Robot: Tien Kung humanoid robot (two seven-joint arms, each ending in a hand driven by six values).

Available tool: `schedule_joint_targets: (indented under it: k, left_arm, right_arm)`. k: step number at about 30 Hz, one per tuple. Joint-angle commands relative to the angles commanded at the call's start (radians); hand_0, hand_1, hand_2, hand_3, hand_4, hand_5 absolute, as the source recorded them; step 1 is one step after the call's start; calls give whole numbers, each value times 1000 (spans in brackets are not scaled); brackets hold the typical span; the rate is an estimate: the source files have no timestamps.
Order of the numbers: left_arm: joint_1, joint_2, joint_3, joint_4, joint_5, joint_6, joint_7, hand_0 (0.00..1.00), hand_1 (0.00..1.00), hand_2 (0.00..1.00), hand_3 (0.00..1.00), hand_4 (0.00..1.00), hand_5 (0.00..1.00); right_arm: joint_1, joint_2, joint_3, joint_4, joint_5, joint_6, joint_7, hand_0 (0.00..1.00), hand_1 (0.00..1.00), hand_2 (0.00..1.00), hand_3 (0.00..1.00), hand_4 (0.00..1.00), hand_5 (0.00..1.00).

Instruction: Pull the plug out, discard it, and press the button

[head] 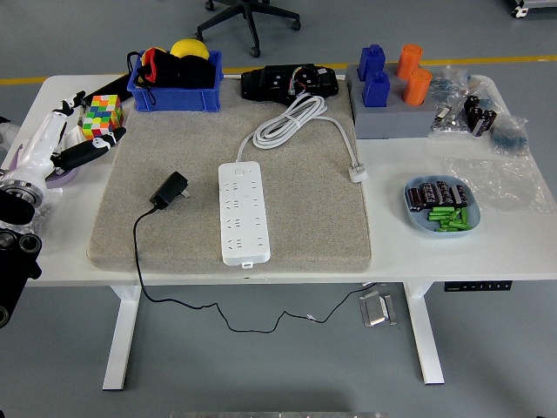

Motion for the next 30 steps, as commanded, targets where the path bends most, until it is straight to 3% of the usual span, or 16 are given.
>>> schedule_joint_targets:
  k: [5,13,19,24,30]
  left_arm:
    - [28,-7,-24,-5,6,-17,24,981,998,971,981,881,592]
    - [58,-20,-44,-14,7,-16,19,976,997,971,976,867,584]
    - [45,-18,-19,-1,6,-20,23,973,995,970,974,864,587]
    - [38,-27,-9,-7,-1,-21,20,973,995,970,974,864,587]
    - [39,-27,9,-11,-6,-25,17,972,993,972,974,860,583]
  right_arm:
    - [-18,5,19,-2,-13,-6,1,767,729,724,713,883,658]
    - [-28,14,46,-8,-28,-6,6,767,729,724,713,883,658]
    - [-32,18,111,-15,-72,94,-57,767,729,724,713,883,658]
    - [-50,29,139,-31,-63,110,-30,767,729,724,713,883,658]
    - [-62,33,185,-26,-98,165,-47,767,729,724,713,883,658]
